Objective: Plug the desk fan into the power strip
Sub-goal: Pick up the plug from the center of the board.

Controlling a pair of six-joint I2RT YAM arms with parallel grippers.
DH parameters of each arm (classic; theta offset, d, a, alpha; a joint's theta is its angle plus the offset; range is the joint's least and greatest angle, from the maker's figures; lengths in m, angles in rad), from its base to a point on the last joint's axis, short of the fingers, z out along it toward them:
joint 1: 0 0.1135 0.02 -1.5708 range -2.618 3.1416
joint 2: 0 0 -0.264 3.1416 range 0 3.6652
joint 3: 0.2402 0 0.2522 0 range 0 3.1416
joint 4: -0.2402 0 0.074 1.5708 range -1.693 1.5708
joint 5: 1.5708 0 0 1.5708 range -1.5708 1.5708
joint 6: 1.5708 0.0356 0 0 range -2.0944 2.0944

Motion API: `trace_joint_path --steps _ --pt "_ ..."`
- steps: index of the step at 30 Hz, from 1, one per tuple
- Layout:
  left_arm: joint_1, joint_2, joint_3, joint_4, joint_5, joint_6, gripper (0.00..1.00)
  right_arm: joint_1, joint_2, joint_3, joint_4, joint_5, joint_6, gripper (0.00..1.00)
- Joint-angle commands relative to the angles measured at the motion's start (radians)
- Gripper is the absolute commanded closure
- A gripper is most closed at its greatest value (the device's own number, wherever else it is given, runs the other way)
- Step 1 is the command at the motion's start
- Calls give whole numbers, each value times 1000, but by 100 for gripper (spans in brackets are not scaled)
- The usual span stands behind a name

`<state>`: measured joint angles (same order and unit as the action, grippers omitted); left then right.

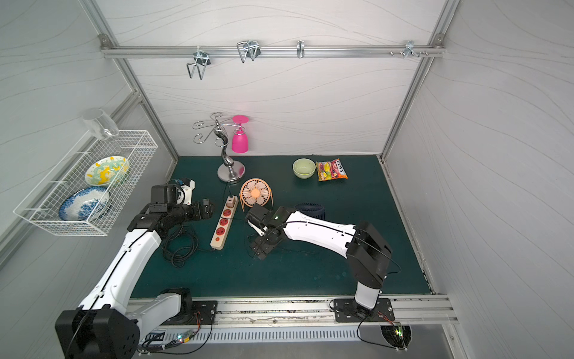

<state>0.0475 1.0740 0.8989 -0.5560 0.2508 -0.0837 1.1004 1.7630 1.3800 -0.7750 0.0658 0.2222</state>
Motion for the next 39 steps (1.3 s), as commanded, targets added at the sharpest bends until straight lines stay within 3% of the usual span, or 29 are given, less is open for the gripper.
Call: trace_joint_path --steps 1,17,39 --pt "4 -7 29 39 10 -8 0 6 36 19 -43 -30 52 1" --pt "5 -8 27 43 20 -6 0 -12 170 29 21 -50 27 9" --pt "6 -7 16 50 23 -4 0 -40 258 31 101 -68 17 40"
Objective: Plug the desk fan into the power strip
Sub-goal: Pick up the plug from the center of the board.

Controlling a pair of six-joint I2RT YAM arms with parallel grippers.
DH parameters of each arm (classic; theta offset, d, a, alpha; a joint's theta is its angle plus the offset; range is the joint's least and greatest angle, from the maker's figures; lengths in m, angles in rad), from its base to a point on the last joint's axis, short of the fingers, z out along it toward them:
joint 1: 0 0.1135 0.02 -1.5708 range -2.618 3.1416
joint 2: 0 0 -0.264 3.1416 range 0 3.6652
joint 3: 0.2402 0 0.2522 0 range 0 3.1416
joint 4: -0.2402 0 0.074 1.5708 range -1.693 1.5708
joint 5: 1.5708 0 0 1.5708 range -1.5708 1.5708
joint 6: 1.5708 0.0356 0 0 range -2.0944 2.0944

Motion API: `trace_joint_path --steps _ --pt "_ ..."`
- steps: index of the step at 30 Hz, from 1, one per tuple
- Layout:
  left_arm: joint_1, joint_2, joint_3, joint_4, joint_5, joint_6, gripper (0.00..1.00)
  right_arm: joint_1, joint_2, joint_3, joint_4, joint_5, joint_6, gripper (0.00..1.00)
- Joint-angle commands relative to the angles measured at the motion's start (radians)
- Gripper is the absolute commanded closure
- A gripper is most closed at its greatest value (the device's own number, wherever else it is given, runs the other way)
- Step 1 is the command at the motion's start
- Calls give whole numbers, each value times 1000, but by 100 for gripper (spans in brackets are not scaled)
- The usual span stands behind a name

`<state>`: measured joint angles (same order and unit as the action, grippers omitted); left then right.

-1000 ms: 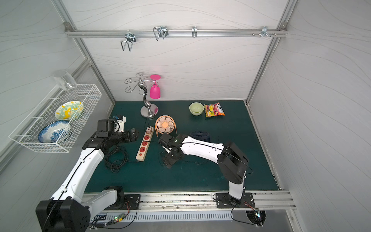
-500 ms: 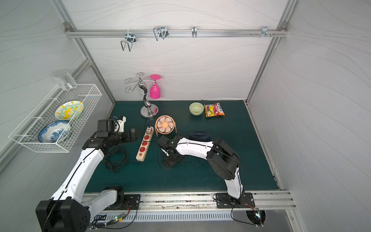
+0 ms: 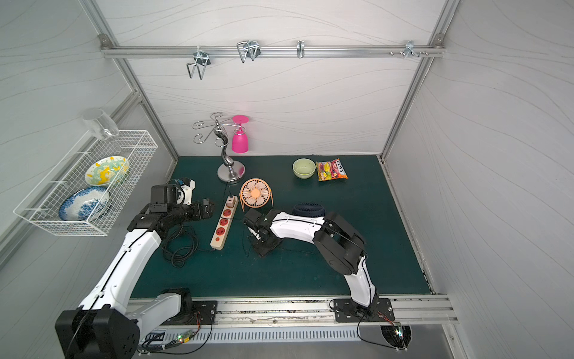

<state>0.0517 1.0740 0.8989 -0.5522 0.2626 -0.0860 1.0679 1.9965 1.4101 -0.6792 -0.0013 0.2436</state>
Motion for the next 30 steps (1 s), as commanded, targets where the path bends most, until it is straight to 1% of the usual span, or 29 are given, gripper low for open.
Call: trace_joint_path --steps 1,5,8,10,13,16,18,20,23,25,27,30 --pt "4 -8 21 36 20 -2 0 -10 23 -2 5 5 -6 41" --pt "4 -7 28 35 -3 -1 0 -12 16 -20 33 18 -4 47" --pt "9 -8 34 23 35 2 1 -11 23 -22 23 12 -14 50" --pt "14 -8 57 -1 58 12 0 -13 19 -17 9 27 -28 56" --pt "10 -6 70 -5 41 36 0 -12 -13 -31 27 32 -35 62" --pt "15 -6 87 -30 82 65 0 -14 -64 -49 26 34 -74 65" --pt "14 -1 115 -73 129 125 0 -13 -118 -66 28 46 -123 68" --pt "5 3 128 -92 154 177 0 -14 -170 -86 48 25 -171 71" --pt "4 9 154 -135 249 238 1 -15 -247 -132 86 -23 -237 73" --pt "1 13 185 -181 312 287 1 -25 -293 -149 91 -71 -285 78" --pt "-15 17 206 -219 336 339 1 -43 -336 -167 106 -133 -333 83" --pt "-34 28 233 -273 397 407 1 -81 -406 -216 157 -260 -411 86"
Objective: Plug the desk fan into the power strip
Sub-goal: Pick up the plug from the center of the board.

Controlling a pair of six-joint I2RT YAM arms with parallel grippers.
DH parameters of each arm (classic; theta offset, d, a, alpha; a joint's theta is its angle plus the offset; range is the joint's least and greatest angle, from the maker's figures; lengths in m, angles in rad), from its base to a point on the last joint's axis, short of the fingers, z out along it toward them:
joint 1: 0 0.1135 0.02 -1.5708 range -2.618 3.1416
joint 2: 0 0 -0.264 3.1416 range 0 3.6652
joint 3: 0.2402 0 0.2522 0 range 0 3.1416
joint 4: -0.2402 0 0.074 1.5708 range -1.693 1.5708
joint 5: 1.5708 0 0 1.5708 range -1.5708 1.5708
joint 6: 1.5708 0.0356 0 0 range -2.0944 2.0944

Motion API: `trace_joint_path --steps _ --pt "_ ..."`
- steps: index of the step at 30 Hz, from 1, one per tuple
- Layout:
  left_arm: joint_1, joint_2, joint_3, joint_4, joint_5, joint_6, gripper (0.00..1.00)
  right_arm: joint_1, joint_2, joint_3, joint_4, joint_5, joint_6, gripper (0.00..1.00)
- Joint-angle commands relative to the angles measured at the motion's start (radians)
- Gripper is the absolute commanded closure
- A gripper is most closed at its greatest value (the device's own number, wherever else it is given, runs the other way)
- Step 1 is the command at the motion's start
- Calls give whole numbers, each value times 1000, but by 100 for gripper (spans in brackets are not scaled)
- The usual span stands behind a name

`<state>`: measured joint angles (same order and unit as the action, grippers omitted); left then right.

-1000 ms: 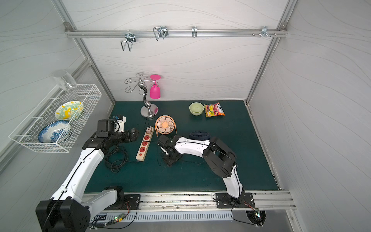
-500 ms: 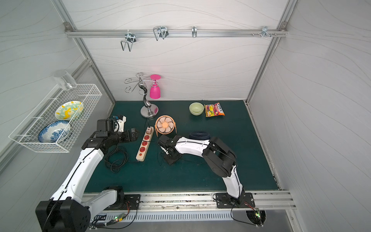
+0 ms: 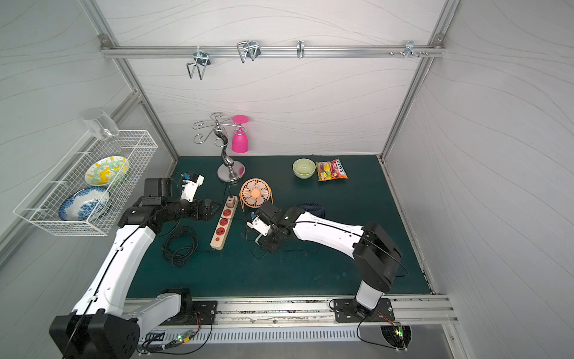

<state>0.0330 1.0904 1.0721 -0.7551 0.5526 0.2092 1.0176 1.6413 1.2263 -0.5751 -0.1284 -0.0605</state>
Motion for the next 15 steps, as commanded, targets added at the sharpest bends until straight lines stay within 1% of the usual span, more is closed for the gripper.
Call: trace_joint_path --steps 1,4,7,8,12,15 --pt "-18 13 71 -89 134 126 1 -46 -72 -49 70 -184 -126 86" --pt "-32 15 96 -147 224 165 1 -80 -123 -83 105 -312 -200 85" --pt "-67 21 102 -203 309 235 1 -110 -157 -105 119 -402 -282 85" --pt "-77 24 104 -213 325 255 1 -119 -163 -108 123 -421 -302 85" --pt "-93 31 106 -223 388 274 1 -144 -176 -113 149 -464 -360 84" --pt "-125 41 103 -238 415 348 1 -157 -195 -141 197 -496 -416 84"
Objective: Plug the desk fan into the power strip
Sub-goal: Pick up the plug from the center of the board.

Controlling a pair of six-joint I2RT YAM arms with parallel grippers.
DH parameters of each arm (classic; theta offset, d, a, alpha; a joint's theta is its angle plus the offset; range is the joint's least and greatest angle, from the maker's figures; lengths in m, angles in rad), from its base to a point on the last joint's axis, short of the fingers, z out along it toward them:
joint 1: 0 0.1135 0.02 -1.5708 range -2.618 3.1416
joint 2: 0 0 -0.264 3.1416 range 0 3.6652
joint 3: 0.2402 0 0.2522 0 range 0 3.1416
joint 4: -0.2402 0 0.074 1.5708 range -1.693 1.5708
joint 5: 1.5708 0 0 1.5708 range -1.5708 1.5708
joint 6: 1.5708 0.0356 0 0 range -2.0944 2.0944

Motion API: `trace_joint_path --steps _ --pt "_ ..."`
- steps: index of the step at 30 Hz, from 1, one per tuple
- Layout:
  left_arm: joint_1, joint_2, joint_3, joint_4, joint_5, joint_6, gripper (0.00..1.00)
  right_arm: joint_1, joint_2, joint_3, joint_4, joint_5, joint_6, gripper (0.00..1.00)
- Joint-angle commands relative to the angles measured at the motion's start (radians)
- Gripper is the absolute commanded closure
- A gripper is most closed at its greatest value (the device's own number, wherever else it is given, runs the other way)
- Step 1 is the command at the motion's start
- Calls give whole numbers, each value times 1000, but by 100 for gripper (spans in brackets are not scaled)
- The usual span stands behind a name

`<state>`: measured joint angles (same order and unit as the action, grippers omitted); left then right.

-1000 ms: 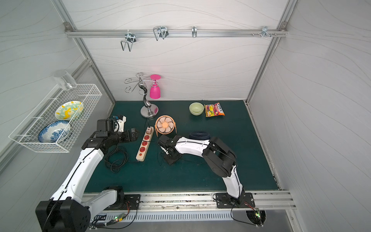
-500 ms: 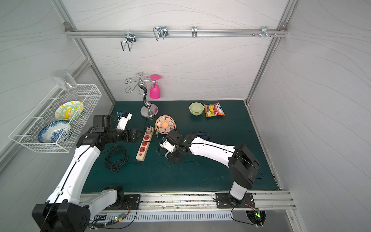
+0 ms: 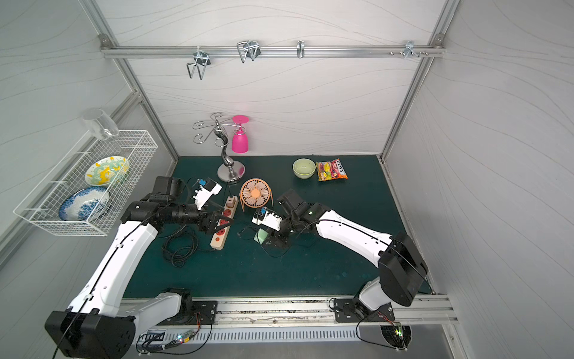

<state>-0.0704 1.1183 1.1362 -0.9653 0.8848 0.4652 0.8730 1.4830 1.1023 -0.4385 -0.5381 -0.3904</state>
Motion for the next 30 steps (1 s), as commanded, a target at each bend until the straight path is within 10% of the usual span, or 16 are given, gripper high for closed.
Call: trace_joint_path --steps 1,14,30 --pt "-31 17 46 -41 82 116 1 -15 -42 -25 82 -108 -93 84" --pt "-123 81 81 -93 68 430 0 -19 9 -5 224 -210 -101 85" --pt "-210 131 63 -65 63 455 6 -19 48 46 237 -230 -86 87"
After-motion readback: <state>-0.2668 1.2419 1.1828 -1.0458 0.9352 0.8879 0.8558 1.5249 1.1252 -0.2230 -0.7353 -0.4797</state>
